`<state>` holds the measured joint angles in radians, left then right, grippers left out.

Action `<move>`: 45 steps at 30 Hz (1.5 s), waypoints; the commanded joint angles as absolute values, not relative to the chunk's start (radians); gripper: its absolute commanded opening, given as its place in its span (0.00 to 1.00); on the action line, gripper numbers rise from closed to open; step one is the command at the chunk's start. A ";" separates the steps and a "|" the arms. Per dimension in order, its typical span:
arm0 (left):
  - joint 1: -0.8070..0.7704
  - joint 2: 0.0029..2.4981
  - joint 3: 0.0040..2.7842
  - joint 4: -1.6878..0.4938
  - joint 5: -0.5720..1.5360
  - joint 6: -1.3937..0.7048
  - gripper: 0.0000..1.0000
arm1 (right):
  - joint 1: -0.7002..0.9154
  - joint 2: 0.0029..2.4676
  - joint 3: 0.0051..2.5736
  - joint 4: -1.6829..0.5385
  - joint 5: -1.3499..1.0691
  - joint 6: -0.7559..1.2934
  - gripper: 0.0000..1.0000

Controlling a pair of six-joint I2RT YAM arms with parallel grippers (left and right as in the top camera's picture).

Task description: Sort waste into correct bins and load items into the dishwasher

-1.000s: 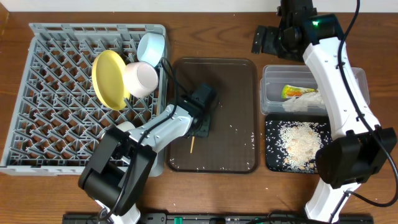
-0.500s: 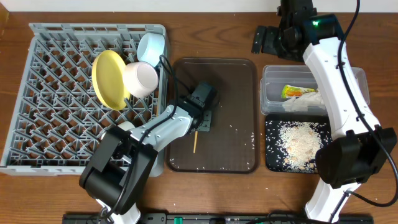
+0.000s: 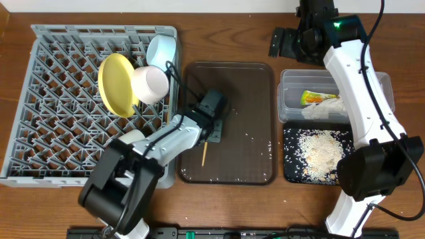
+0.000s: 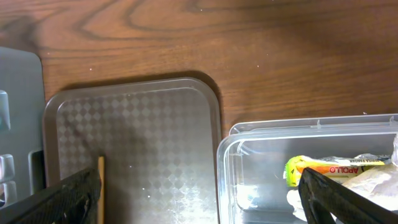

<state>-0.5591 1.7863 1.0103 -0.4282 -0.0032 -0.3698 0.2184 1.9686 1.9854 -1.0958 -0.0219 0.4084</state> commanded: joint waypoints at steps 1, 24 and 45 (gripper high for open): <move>-0.532 1.630 1.095 -0.484 -0.018 -0.378 0.08 | 0.217 1.971 1.982 -1.097 -0.012 0.395 0.99; -0.289 1.461 1.117 -0.826 -0.161 -0.176 0.08 | 0.224 1.971 1.982 -1.097 -0.012 0.395 0.99; -0.289 1.438 1.119 -0.787 -0.162 -0.200 0.61 | 0.224 1.971 1.982 -1.097 -0.012 0.395 0.99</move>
